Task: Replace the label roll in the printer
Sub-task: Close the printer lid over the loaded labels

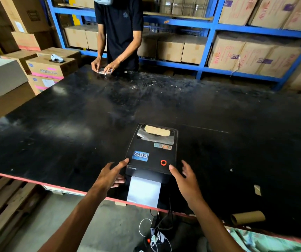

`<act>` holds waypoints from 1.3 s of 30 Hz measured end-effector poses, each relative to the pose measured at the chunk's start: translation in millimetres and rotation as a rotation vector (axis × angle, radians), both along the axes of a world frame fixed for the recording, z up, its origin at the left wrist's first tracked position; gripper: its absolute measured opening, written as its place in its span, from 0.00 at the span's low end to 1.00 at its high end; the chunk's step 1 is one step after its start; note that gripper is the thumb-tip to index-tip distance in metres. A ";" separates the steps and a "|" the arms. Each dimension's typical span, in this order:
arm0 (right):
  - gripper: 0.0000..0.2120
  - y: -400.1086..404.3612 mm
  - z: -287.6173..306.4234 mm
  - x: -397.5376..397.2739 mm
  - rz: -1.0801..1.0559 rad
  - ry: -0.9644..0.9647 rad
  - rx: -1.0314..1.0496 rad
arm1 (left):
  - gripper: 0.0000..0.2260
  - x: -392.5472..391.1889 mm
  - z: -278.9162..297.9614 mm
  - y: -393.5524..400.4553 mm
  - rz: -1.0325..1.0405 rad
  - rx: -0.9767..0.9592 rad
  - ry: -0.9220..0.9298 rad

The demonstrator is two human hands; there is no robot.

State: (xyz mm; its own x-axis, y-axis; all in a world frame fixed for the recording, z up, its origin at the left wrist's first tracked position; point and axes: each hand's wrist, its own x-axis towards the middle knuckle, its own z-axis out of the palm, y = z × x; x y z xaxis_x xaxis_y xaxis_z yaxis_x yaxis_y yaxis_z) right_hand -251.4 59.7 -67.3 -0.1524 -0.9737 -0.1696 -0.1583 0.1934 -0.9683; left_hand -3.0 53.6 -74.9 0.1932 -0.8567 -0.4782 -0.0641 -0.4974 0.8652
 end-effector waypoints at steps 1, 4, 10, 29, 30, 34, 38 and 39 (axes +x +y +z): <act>0.09 1.4 -2.7 0.5 0.024 -0.054 0.006 | 0.27 0.0 -1.7 1.2 0.009 -0.012 0.007; 0.06 6.7 -10.4 5.5 0.066 -0.116 -0.001 | 0.19 -1.2 -6.0 4.3 0.023 -0.021 0.041; 0.21 11.8 -10.8 11.5 -0.058 -0.019 -0.124 | 0.21 -4.8 -12.1 6.0 0.053 -0.043 0.069; 0.23 13.1 -11.7 12.8 -0.121 0.024 -0.167 | 0.18 -9.1 -20.3 7.4 0.100 -0.115 0.117; 0.23 13.1 -11.9 13.1 -0.120 0.020 -0.166 | 0.18 -9.4 -20.6 7.5 0.103 -0.115 0.119; 0.23 12.3 -14.2 13.0 -0.140 -0.010 -0.155 | 0.18 -11.7 -20.1 9.0 0.118 -0.118 0.118; 0.22 13.0 -16.2 14.0 -0.147 -0.030 -0.127 | 0.19 -14.6 -19.5 10.9 0.151 -0.123 0.109; 0.21 13.4 -16.1 14.6 -0.149 -0.038 -0.122 | 0.19 -15.1 -19.4 11.2 0.156 -0.123 0.109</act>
